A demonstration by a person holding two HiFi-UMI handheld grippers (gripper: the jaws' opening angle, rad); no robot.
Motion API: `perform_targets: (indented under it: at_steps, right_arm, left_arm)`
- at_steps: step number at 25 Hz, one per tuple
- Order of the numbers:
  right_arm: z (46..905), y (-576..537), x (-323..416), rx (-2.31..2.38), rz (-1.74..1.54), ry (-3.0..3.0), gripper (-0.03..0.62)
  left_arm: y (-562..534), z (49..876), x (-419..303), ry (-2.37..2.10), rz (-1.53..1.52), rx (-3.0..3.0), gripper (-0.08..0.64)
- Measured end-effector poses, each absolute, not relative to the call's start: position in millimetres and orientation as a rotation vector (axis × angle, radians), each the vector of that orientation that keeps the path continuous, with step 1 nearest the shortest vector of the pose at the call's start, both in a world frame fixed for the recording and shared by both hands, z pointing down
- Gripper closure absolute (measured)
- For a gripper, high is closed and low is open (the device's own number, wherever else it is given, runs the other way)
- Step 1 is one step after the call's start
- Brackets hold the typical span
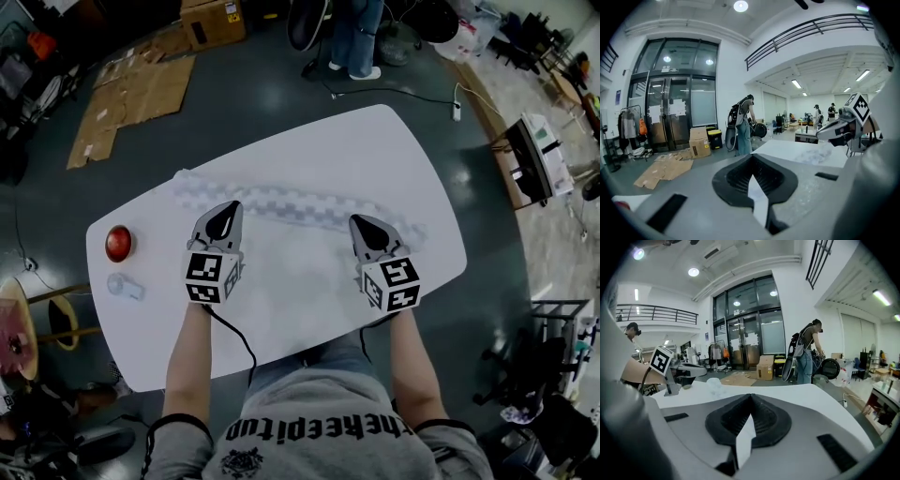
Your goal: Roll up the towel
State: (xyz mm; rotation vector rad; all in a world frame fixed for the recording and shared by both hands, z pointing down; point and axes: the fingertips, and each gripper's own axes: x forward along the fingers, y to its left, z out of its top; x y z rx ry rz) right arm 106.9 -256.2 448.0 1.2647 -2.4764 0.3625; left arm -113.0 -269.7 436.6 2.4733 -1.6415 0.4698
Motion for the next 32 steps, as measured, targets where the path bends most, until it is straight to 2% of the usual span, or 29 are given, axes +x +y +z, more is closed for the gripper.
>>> perform_targets:
  at_steps: [14, 32]
  right_arm:
    - [363.0, -193.7, 72.0, 1.423, 0.178, -2.56, 0.591]
    - [263.7, -100.0, 68.2, 1.601, -0.133, -2.61, 0.591]
  left_arm:
    - [-185.1, 346.9, -120.8, -1.71, 0.204, 2.596, 0.555]
    - [-82.3, 238.7, -136.7, -1.822, -0.152, 2.661, 0.555]
